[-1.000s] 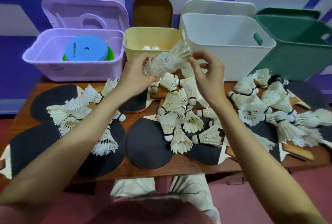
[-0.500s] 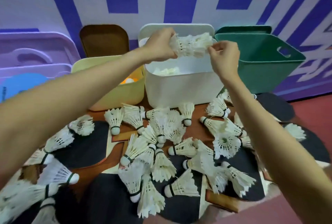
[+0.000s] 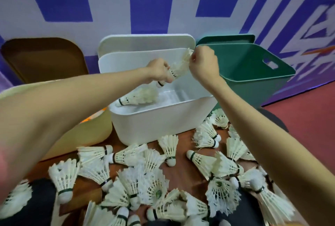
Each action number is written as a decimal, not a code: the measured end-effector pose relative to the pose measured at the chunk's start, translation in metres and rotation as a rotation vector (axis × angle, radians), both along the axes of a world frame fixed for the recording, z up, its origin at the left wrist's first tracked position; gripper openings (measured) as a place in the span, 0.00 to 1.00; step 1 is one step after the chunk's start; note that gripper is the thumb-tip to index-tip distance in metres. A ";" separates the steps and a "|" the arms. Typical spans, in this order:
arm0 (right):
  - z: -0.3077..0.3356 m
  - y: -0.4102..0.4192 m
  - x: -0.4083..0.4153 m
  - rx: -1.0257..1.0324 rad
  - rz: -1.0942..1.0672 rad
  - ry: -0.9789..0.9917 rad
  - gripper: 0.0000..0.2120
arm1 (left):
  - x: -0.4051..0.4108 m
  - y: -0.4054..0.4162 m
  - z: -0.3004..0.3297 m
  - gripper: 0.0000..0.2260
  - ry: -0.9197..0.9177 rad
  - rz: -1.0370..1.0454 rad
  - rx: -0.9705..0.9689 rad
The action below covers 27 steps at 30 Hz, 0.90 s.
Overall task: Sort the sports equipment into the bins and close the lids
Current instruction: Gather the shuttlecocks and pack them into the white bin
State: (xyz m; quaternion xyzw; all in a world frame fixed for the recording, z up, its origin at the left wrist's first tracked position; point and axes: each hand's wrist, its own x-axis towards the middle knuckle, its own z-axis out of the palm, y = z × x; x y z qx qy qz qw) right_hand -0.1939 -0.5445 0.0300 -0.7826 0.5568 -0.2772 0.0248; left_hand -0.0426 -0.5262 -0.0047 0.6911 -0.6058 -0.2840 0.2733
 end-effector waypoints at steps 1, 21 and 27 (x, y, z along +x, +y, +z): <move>-0.005 -0.002 0.003 -0.010 0.001 0.033 0.10 | 0.000 -0.007 -0.007 0.21 -0.019 -0.006 0.008; -0.029 -0.058 0.045 0.678 0.065 0.920 0.05 | 0.009 -0.030 -0.042 0.17 -0.596 -0.110 0.134; -0.040 -0.059 0.043 0.835 0.108 0.903 0.05 | 0.008 -0.028 -0.042 0.21 -0.695 -0.153 0.165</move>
